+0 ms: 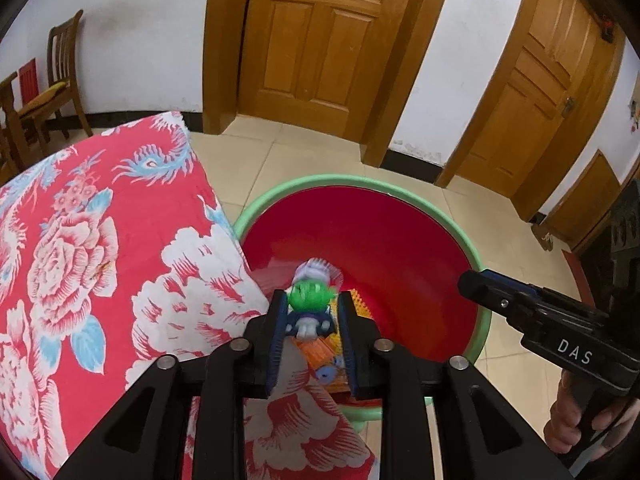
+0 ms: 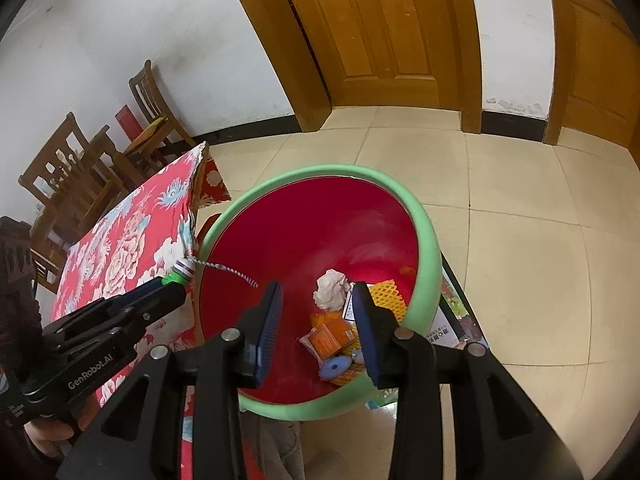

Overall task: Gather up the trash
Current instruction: 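Open the right tool to drop the disc while the left tool drops the toy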

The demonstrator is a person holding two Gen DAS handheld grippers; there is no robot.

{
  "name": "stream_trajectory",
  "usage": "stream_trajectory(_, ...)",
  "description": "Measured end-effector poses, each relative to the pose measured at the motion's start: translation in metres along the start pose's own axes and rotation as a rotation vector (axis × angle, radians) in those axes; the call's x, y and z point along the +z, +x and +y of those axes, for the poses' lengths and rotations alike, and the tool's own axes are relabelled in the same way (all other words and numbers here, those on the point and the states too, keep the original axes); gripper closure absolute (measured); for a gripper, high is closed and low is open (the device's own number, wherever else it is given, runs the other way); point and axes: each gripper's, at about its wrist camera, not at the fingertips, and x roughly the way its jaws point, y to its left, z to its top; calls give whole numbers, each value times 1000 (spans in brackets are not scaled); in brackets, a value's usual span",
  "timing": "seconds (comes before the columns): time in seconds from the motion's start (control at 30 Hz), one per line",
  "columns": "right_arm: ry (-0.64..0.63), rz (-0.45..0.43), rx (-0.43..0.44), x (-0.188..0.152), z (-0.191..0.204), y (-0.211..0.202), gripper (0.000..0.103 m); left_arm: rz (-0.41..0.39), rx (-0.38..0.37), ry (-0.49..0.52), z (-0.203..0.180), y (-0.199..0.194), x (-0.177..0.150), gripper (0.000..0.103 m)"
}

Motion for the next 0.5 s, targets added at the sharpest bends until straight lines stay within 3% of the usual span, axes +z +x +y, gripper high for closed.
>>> stream_trajectory(0.07,2,-1,0,-1,1,-1,65,-7,-7,-7,1,-1,2,59)
stream_trajectory(0.5,-32,-36,23,-8,24,-24,63,-49,7,-40,12,-32,-6,58)
